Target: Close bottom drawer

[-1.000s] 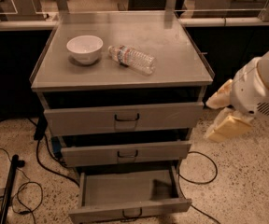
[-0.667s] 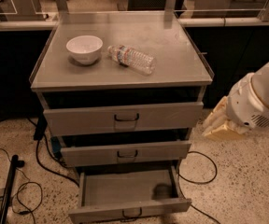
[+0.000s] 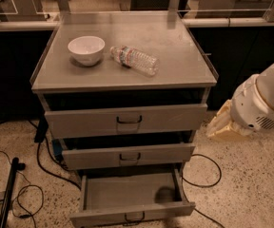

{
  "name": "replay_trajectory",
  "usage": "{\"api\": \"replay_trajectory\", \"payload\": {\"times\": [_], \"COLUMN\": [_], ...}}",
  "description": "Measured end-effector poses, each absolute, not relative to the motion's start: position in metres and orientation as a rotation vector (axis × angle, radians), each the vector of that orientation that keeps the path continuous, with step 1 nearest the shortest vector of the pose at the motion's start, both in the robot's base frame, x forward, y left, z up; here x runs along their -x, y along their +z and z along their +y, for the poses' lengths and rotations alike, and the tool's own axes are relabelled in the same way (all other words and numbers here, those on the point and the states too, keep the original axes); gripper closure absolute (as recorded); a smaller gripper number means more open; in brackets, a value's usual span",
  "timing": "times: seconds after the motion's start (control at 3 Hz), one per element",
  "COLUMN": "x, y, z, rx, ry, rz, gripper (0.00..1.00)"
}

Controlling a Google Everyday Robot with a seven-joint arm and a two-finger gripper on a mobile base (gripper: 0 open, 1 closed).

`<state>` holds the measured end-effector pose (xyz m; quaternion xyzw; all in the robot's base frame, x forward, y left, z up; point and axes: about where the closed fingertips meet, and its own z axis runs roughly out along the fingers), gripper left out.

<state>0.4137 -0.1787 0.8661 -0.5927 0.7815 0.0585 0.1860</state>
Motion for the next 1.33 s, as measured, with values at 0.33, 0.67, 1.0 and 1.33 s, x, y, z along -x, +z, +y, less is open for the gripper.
{"api": "replay_trajectory", "payload": {"times": [0.33,0.67,1.0,1.33], "x": [-0.407,-0.397,-0.379,-0.369], "y": [0.844,0.796,0.735,0.693], "z": [-0.173,-0.168,-0.166,-0.171], "rx": [1.665,1.61,1.561,1.498], "ry": [0.211,0.298,0.363,0.395], "rz": [2.23,2.307,2.364,2.327], "gripper": [1.0,1.0,1.0,1.0]}}
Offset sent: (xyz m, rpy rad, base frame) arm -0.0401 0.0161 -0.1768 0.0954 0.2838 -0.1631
